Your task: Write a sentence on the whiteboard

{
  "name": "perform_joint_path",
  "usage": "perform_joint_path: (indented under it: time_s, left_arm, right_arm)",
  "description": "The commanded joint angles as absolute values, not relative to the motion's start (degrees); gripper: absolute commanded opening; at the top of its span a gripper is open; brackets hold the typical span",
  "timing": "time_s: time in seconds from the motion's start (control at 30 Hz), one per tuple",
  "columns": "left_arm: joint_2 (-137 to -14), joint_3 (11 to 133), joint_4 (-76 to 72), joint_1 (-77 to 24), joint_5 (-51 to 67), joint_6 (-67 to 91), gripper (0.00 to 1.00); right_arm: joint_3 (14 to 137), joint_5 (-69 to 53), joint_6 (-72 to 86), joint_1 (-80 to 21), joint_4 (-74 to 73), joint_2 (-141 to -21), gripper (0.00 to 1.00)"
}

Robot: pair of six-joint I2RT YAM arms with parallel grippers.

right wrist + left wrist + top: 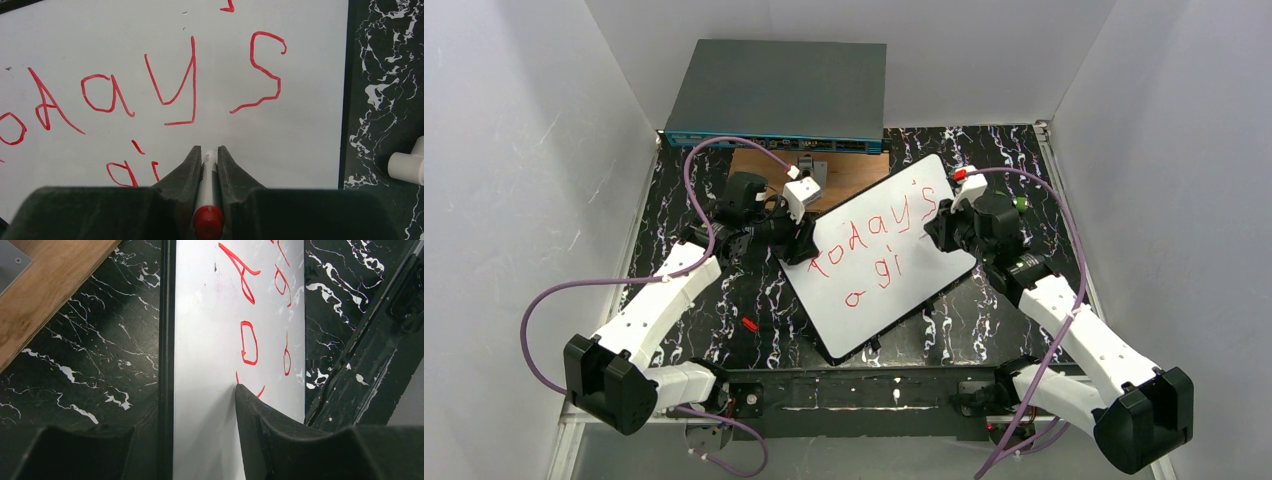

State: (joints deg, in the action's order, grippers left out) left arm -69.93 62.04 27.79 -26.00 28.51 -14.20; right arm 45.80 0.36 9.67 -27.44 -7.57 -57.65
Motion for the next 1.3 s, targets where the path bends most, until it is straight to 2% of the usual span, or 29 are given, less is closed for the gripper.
perform_joint_path:
  time_s: [0.0, 0.8, 1.27]
  left_arm:
    - [-69.0, 62.5, 30.3, -27.2, 30.4, -19.1, 0.0]
    - [-69.2, 62.1, 30.0, -27.2, 30.4, -19.2, 0.0]
    - [-69.2, 62.2, 29.7, -27.2, 30.4, -19.1, 0.0]
  right_arm:
    - [45.2, -1.1, 9.5, -27.2, -4.7, -56.7, 0.01]
    - [48.0, -2.6, 10.5, -27.2, -1.1, -62.0, 0.01]
    - [47.4, -8.3, 13.3, -27.3, -0.5, -62.4, 0.01]
